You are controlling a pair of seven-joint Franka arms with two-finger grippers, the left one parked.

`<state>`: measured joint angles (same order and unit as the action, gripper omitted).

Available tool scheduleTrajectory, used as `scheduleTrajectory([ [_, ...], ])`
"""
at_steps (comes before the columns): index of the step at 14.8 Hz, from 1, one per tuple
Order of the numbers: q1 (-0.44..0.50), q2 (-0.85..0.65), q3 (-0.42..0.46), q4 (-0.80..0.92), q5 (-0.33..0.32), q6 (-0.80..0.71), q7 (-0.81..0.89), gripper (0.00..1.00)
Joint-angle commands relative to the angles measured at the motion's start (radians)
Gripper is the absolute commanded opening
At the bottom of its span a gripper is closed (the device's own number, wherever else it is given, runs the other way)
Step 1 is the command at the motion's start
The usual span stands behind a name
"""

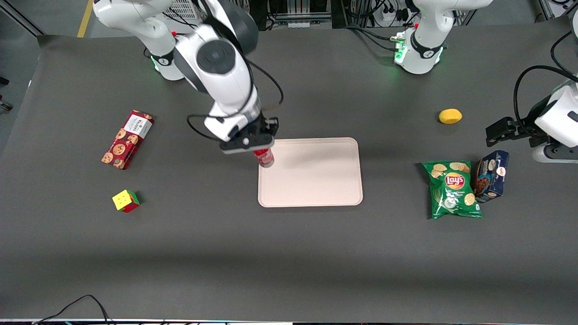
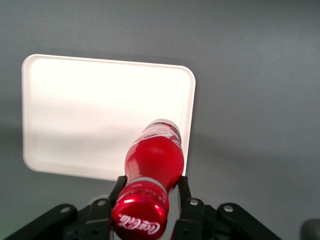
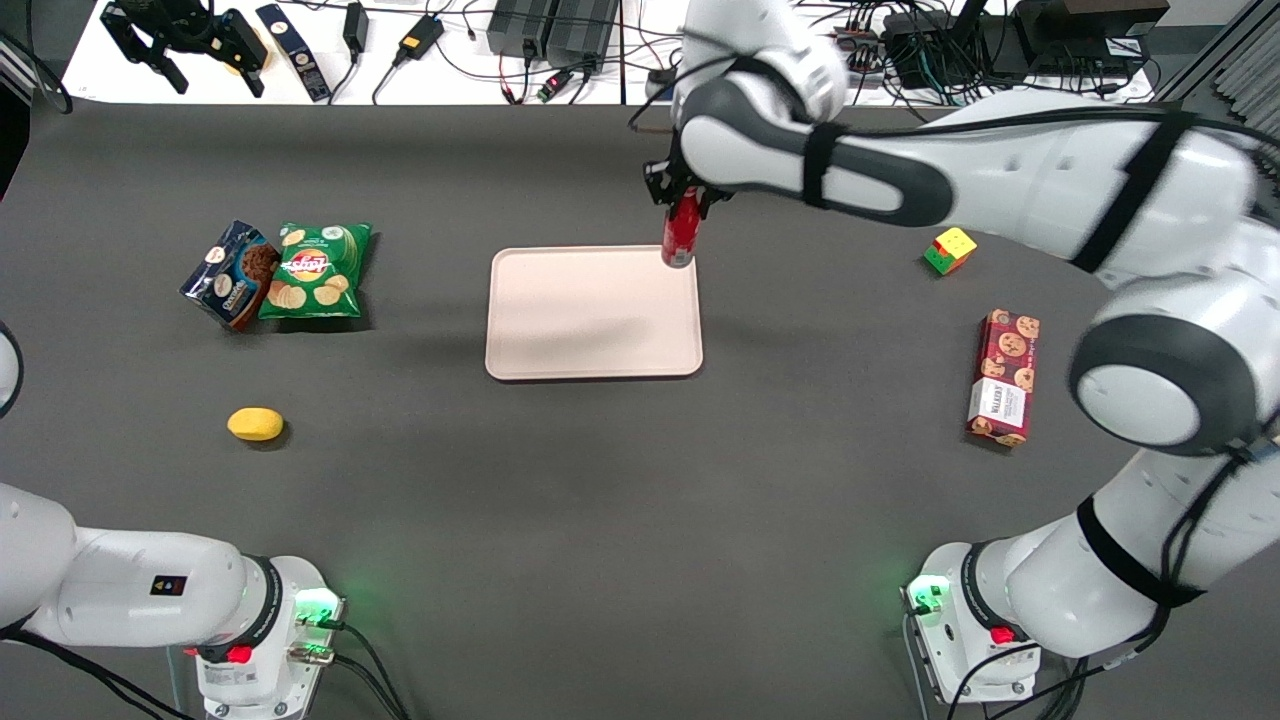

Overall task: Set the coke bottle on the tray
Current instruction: 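Carry the bottle with the right gripper over the white tray, then lower the bottle upright onto the tray and open the right gripper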

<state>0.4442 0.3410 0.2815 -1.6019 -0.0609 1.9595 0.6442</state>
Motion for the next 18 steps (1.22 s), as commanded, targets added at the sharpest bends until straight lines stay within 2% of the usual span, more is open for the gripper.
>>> scheduleTrajectory([
  [1,0.005,0.119,0.007,0.060,-0.065,0.068,0.029,0.00],
  [11,0.005,0.242,0.007,0.059,-0.125,0.164,0.026,0.00],
  [18,0.005,0.266,0.005,0.057,-0.129,0.167,0.028,0.00],
])
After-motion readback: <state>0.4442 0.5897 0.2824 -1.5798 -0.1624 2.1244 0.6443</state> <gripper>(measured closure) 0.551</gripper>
